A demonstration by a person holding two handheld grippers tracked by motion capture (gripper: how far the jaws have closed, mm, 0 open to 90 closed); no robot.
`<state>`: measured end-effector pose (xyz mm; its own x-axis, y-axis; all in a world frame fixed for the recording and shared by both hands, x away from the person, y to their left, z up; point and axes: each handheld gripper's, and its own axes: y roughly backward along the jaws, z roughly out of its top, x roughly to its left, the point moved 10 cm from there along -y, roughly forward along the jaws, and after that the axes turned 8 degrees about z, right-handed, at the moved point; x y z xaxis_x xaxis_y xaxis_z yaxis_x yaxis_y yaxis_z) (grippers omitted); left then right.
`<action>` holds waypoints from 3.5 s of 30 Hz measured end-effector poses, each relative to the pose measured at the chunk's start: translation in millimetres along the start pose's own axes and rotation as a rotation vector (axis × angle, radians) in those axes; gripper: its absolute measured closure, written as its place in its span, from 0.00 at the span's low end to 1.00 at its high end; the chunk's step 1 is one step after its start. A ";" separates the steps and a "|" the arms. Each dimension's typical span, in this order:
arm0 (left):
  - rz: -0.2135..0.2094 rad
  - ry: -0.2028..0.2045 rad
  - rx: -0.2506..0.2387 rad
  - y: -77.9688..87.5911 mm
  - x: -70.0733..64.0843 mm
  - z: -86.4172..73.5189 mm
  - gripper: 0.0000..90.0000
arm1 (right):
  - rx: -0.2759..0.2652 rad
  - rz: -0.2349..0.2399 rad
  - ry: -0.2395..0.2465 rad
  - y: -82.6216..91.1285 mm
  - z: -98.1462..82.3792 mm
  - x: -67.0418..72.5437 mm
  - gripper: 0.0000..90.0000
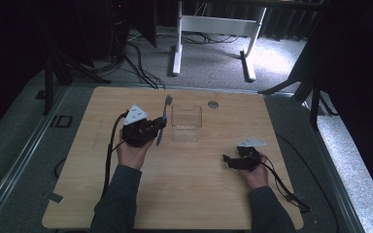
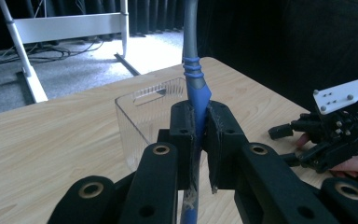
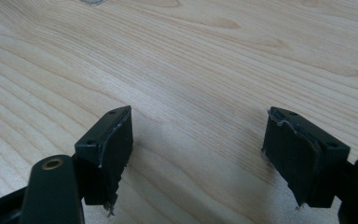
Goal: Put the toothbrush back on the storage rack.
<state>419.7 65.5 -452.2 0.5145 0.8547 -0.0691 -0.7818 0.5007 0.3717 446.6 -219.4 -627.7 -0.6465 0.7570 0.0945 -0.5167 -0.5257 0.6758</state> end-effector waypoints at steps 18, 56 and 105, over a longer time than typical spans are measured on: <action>0.018 0.037 -0.021 -9.7 3.6 8.2 0.91 | -0.001 0.000 0.003 -0.1 0.2 -0.3 0.26; 0.034 0.046 -0.076 -35.2 7.7 24.5 0.91 | 0.000 -0.002 0.003 -0.6 0.6 -0.1 0.26; 0.064 0.048 -0.189 -67.3 8.7 33.4 0.91 | -0.001 -0.001 0.003 -0.6 0.6 -0.1 0.26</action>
<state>488.6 34.7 -446.9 0.4476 0.8890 -0.0961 -0.8670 0.4578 0.1966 447.3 -218.9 -627.6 -0.6475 0.7566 0.0912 -0.5180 -0.5248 0.6755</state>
